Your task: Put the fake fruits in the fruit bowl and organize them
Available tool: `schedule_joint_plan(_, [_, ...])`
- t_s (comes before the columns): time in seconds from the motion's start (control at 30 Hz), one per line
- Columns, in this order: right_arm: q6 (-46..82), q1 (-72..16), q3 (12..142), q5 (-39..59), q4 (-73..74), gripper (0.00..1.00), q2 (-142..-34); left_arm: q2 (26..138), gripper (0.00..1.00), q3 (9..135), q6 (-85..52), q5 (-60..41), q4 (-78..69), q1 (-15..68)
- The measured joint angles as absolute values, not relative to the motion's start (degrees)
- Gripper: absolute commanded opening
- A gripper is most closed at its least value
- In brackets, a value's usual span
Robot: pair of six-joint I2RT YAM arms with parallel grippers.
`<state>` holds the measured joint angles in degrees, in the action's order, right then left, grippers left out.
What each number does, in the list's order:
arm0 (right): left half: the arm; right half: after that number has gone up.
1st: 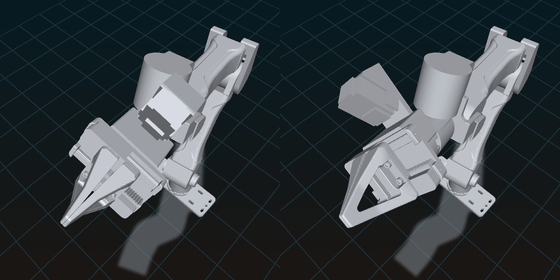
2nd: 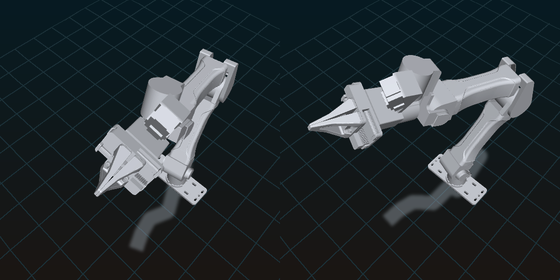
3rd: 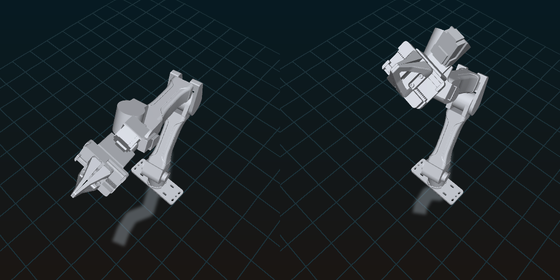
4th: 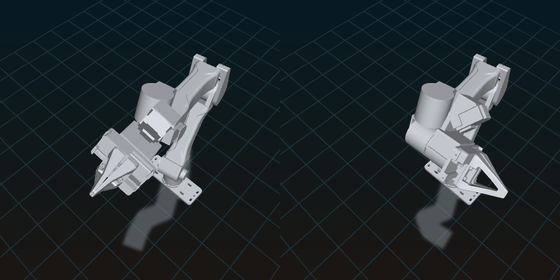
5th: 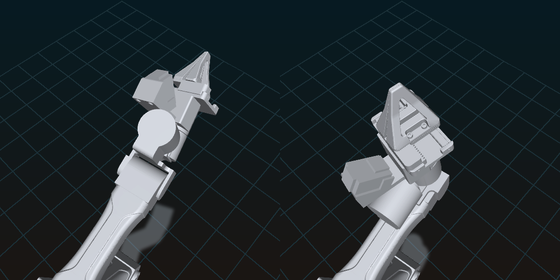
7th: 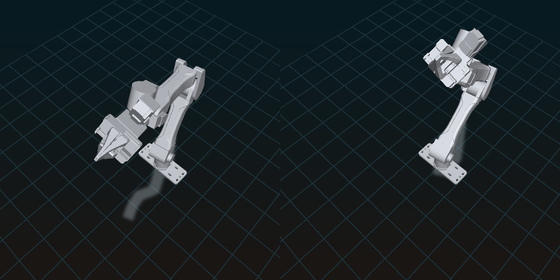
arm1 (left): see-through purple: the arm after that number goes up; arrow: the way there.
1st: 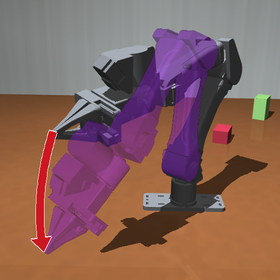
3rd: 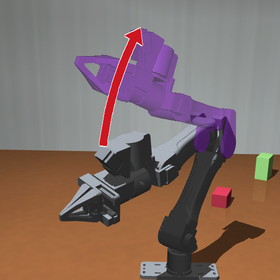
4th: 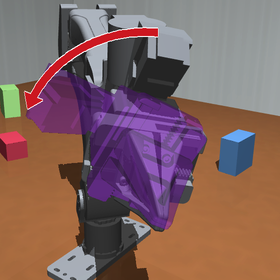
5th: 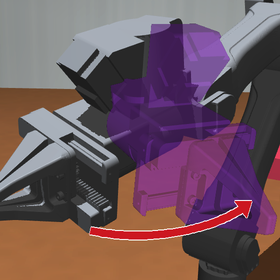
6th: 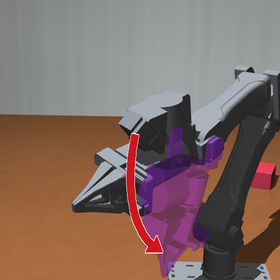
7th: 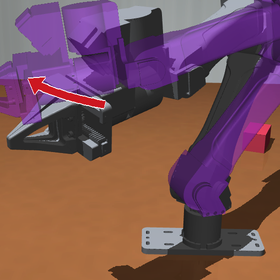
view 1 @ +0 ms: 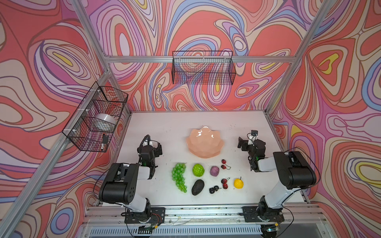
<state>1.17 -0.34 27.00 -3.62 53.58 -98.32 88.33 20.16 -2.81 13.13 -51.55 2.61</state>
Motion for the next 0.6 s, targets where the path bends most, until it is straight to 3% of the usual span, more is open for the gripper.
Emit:
schedule_joint_plan(0.33, [2.31, -0.34, 26.39, -6.81, 49.45, 0.98, -92.97, 87.05, 1.0, 22.11, -3.03, 13.41, -47.22, 2.61])
schedule_joint_plan(0.6, [7.75, -0.34, 41.12, -9.19, 23.7, 0.89, -77.65, 81.97, 1.0, 42.76, -6.59, 16.43, -20.18, 2.52])
